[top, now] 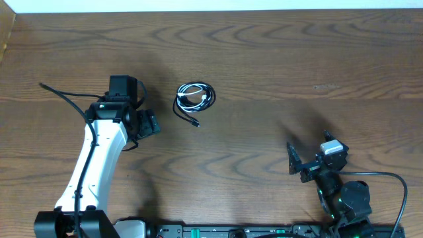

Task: Untangle cables
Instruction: 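Move the left gripper forward and rightward toward the cable coil, then position the left gripper above the black and white cable coil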

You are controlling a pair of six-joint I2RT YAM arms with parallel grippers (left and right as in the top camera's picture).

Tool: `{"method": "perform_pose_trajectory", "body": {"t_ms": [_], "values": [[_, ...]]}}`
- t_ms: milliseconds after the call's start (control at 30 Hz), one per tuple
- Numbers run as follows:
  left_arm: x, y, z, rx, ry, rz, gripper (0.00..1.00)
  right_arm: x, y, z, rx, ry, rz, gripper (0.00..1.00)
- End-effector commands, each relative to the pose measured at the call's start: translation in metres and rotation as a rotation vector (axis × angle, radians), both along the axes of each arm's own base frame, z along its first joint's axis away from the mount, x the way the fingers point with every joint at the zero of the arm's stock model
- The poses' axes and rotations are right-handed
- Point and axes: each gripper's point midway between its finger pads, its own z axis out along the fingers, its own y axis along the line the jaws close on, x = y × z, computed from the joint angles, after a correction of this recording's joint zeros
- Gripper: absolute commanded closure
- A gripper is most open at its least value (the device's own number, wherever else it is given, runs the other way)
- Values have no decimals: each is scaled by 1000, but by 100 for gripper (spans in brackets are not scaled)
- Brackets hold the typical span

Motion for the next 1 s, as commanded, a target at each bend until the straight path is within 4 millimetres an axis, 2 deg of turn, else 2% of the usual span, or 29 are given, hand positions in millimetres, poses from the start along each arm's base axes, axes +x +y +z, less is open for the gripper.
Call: {"method": "perform_pose_trajectory", "body": {"t_ms": [0,533,800,967], "values": [[2,2,1,15,-1,6,2,0,0,-2,-16,0,2,1],[19,2,-8,15,-83,7,2,0,0,-2,-16,0,2,1],[47,6,2,36,-206,14,2,0,0,-2,-16,0,2,1],[44,13,2,74,-194,26,2,0,0,-2,-16,0,2,1]]}}
